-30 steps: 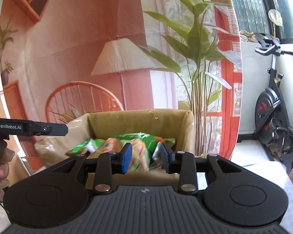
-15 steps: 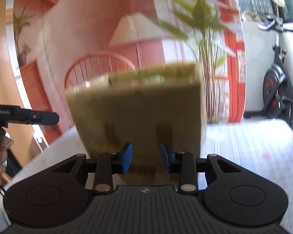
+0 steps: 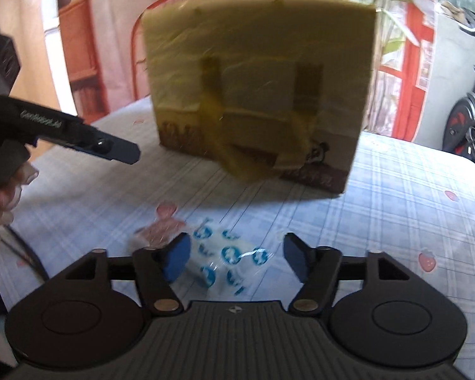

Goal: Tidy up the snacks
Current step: 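Move both open tools back down to the last two packets, then grasp the red sauce sachet with the left tool while the right tool grasps the blue-printed packet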

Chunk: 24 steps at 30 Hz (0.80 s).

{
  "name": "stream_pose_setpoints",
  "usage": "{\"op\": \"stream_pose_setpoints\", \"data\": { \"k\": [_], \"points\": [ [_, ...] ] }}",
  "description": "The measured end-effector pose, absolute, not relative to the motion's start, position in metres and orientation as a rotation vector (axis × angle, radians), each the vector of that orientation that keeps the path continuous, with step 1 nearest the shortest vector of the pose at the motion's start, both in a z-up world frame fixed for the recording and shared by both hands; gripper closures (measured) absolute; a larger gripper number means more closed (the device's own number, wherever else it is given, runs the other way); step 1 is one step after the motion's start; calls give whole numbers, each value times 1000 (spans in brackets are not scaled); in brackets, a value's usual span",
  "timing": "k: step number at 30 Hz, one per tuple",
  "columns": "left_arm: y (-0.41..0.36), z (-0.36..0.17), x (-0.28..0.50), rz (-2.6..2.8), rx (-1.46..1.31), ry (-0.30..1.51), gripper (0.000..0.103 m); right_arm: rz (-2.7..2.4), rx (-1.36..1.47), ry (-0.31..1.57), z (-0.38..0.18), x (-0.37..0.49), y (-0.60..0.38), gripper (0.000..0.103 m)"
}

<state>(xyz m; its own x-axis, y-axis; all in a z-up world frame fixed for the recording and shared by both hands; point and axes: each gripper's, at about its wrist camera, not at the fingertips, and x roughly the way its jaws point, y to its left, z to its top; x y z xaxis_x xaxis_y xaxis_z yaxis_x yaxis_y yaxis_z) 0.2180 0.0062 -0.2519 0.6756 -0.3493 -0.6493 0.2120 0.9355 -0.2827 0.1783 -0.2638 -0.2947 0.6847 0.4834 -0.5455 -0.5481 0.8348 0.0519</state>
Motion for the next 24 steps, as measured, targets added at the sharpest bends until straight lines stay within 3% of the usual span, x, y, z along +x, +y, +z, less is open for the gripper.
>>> {"op": "stream_pose_setpoints", "data": {
  "k": [24],
  "points": [
    [6,-263,217,-306,-137,789,23,569,-106,653,-314,231,-233,23]
  ]
}}
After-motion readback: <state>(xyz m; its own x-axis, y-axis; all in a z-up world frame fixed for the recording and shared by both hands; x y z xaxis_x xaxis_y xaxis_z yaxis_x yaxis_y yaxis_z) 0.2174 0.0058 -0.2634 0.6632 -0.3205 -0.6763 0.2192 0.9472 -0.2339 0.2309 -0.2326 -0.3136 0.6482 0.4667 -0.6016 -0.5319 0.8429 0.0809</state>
